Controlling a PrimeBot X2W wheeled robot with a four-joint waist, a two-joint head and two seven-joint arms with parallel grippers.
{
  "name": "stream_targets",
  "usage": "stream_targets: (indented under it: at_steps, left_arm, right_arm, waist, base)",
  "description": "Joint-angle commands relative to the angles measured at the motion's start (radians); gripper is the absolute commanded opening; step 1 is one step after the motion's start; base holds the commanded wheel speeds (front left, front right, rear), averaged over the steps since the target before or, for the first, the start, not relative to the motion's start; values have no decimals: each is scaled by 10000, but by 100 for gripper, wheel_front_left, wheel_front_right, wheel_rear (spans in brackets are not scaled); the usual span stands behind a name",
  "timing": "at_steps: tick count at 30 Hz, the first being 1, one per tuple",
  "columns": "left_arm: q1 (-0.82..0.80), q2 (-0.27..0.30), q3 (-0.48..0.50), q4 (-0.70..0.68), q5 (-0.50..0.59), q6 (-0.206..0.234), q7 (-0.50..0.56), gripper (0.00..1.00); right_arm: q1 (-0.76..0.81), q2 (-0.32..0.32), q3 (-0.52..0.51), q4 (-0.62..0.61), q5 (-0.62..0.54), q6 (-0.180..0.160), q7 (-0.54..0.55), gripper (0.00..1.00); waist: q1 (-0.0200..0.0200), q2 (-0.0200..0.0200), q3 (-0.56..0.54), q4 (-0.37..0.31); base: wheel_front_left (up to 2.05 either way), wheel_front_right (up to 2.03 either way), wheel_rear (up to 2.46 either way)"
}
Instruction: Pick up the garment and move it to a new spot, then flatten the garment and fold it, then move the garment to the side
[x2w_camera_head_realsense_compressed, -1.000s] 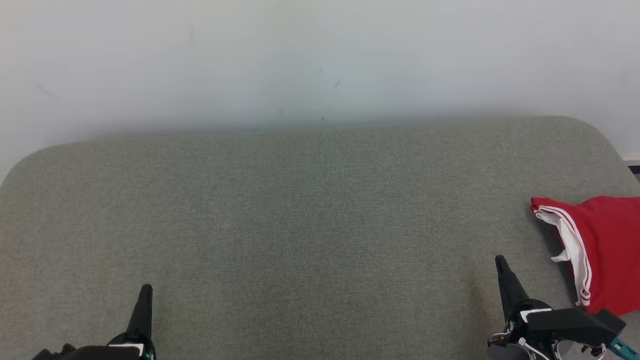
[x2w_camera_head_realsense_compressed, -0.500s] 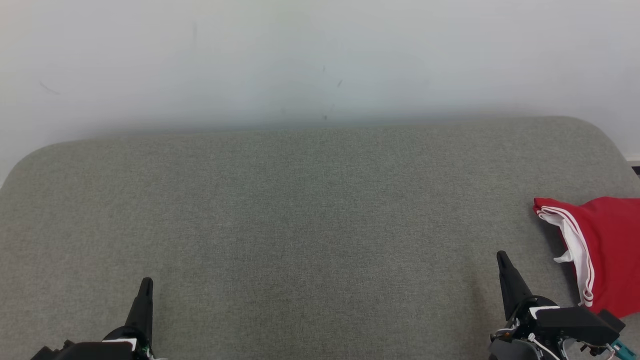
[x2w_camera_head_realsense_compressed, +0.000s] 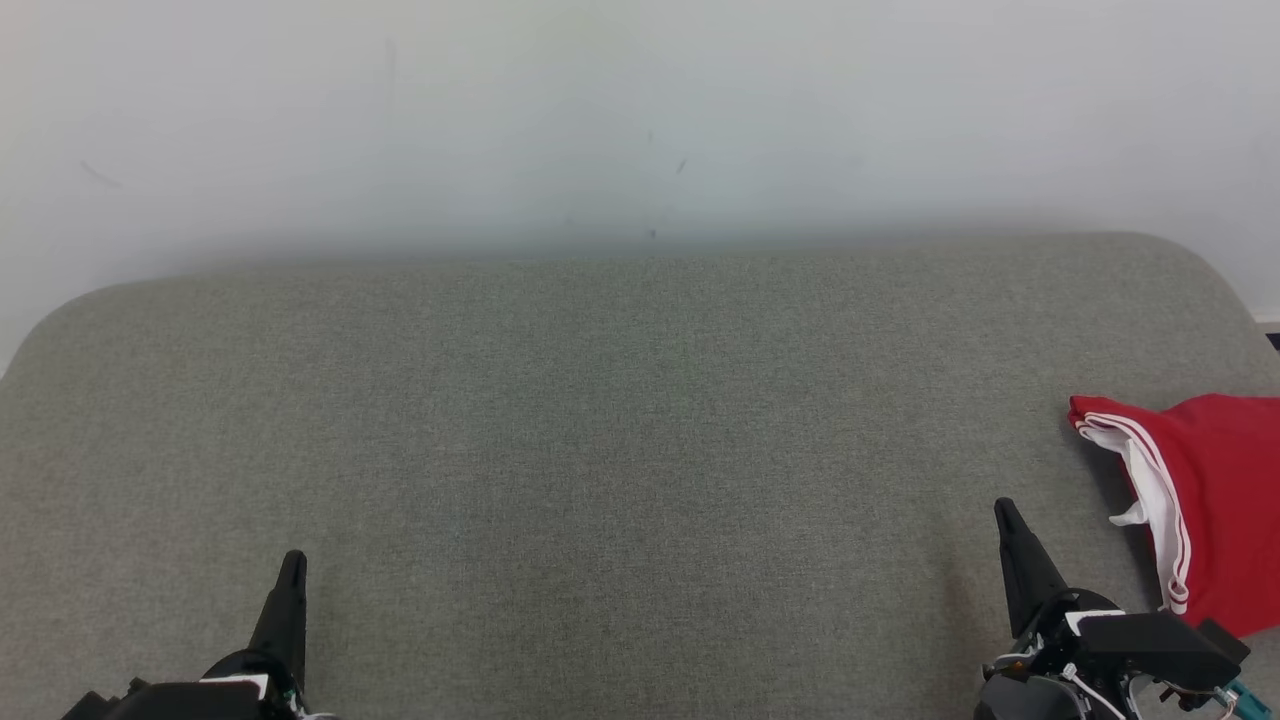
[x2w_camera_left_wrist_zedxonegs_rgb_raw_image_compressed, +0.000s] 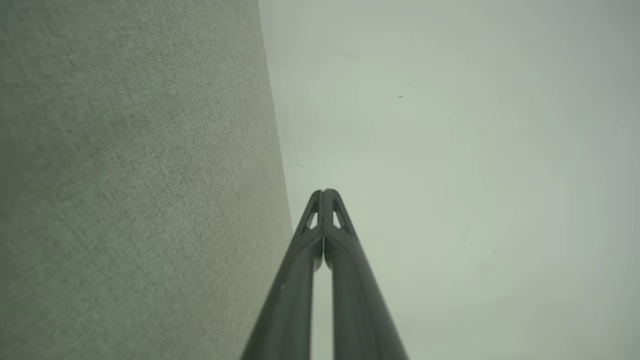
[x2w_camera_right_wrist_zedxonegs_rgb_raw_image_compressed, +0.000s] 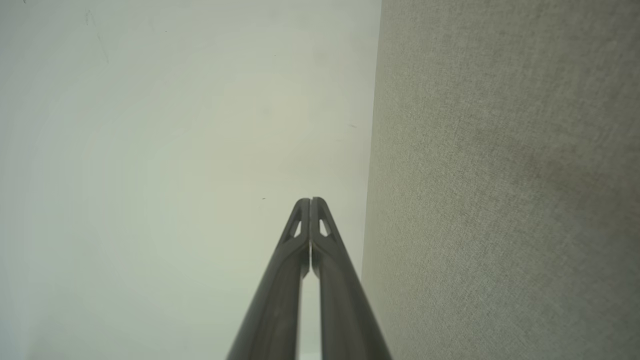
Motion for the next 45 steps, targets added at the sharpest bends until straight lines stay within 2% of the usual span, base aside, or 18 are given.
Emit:
stream_targets:
  at_steps: [1,45]
  left_arm:
    - [-97,52,36,-35,-57,-39,6,0]
    - [-94,50,34,-35,-58,-39,4,0]
  right_arm:
    - [-39,27,-5,-20,13,-21,32,0]
    - [-39,27,-2,-20,13,-21,30,0]
  waist:
    - [0,0,0,0]
    - [0,0,0,0]
  base:
    - [0,0,0]
    - [0,0,0]
